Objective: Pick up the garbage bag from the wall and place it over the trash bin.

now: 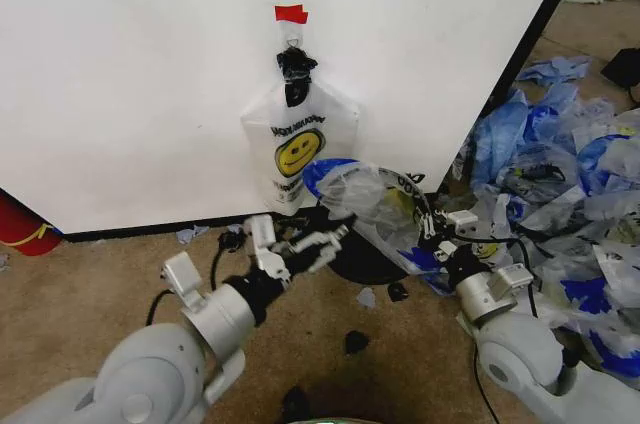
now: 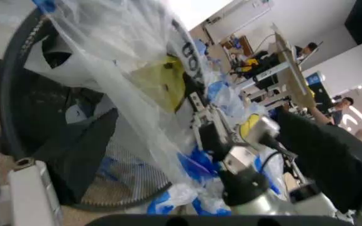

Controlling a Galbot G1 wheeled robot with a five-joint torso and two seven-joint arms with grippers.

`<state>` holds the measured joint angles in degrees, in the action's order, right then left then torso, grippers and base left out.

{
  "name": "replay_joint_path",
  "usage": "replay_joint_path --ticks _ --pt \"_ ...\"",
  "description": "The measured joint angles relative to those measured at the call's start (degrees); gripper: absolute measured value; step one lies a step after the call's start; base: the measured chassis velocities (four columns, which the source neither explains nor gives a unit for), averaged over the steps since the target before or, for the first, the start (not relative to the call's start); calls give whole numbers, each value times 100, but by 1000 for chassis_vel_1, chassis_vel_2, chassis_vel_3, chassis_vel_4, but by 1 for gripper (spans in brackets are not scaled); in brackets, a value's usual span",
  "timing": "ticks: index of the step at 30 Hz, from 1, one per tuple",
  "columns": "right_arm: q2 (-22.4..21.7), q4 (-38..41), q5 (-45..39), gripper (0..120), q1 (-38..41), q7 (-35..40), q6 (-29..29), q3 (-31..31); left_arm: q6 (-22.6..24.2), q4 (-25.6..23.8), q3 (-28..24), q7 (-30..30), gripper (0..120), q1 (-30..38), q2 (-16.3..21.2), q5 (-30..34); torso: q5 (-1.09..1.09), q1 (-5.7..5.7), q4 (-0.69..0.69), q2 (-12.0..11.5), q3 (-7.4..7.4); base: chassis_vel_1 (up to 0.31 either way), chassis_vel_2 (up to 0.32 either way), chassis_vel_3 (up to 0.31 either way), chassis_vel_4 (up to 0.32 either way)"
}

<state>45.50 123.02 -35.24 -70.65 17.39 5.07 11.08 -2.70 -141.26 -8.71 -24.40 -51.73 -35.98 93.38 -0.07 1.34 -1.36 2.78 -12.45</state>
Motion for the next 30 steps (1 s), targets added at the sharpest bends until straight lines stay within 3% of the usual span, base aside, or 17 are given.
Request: replay_joint_path --ticks 3,9,14,27,30 --pt "21 -14 19 0 4 -38 0 -34 4 120 -149 -9 100 122 -47 -11 0 0 0 0 -1 0 0 0 0" --pt "108 -64 96 0 77 -179 -3 -63 -9 798 -1059 -87 100 789 -414 -163 1 0 0 0 0 0 0 0 0" --pt "132 -65 131 0 36 -214 -11 -70 -43 1114 -1389 -160 100 1185 -622 -172 2 0 0 0 0 0 0 0 0" --pt "50 -3 138 0 -33 -210 -19 -12 -33 1292 -1705 -597 100 1577 -784 -212 2 0 1 0 0 0 0 0 0" --pt "9 26 118 0 -36 -208 -22 11 -32 1333 -1736 -730 93 1601 -810 -263 1 0 0 0 0 0 0 0 0"
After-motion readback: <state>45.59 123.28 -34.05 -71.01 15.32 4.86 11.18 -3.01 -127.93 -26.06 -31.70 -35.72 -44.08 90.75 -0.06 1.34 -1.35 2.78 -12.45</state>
